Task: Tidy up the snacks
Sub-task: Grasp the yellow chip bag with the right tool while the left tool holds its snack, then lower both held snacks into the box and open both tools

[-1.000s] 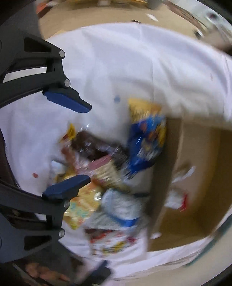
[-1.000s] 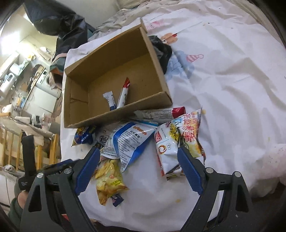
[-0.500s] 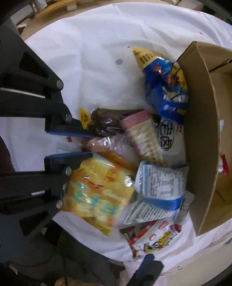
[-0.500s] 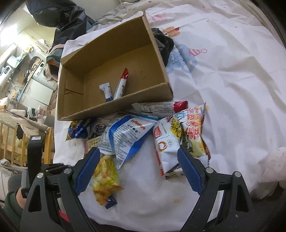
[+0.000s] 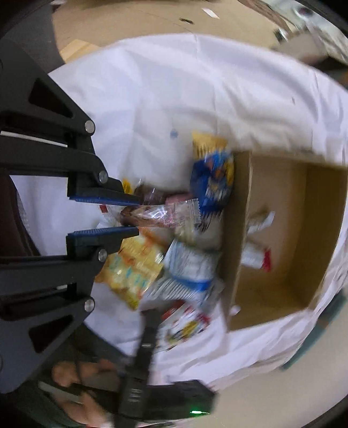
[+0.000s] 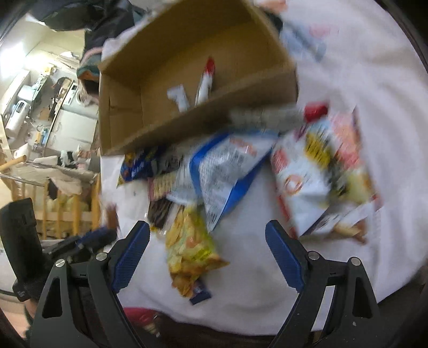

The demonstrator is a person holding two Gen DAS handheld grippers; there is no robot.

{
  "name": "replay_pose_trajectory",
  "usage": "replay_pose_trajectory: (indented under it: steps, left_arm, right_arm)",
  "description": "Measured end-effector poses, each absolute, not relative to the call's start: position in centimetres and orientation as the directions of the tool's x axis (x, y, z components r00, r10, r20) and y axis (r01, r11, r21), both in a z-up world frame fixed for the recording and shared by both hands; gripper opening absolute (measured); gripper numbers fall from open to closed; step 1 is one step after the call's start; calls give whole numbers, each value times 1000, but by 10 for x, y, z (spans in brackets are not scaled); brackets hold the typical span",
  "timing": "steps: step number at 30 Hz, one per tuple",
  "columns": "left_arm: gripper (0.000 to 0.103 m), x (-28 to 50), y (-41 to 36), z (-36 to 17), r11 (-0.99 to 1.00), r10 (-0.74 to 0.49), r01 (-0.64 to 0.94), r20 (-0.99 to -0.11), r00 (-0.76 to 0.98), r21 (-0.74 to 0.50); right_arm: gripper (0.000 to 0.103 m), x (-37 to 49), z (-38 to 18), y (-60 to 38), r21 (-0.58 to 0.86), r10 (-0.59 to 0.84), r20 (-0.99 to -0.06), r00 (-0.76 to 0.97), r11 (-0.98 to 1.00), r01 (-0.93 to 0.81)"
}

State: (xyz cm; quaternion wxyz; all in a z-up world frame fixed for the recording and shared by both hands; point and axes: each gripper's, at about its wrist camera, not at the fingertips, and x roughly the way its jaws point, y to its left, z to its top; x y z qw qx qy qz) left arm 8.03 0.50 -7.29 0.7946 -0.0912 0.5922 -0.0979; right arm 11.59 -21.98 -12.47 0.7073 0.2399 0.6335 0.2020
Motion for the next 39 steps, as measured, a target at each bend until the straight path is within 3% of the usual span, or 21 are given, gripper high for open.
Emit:
replay_pose_trajectory:
  steps: [5,8,12,16,24,31,39]
  left_arm:
    - [12,90,16,-81,963,-252,-12,-918,306,-268]
    - [12,93,19,-80,961,-254,-23,-917,308,-274]
    - [12,93,17,-75,955,-276,-14,-906,321,-296]
    - [12,92,24,-70,960,-255,-27,-905,342,-280]
    - [12,91,42,-60,944,-257,-87,-876,408,-318]
    - [12,87,53,-42,937,-245,-107,-843,478,-333]
    - [12,91,53,-22,939,-236,-94,-820,522,-330]
  right_arm:
    - [86,114,-146,-197,592,592,-806,27,805,35]
    - [74,112,-158,-182,592,593,-805,-31,805,25]
    - [39,112,-157,-175,584,584,-811,-31,812,1]
    - [28,109,-139,-178,623,623,-782,6,782,-22]
    - [26,101,-101,-190,702,708,-697,111,706,-95]
    - [26,101,-62,-186,777,808,-565,170,590,-220]
    - [26,106,-22,-211,759,793,-491,360,592,-271]
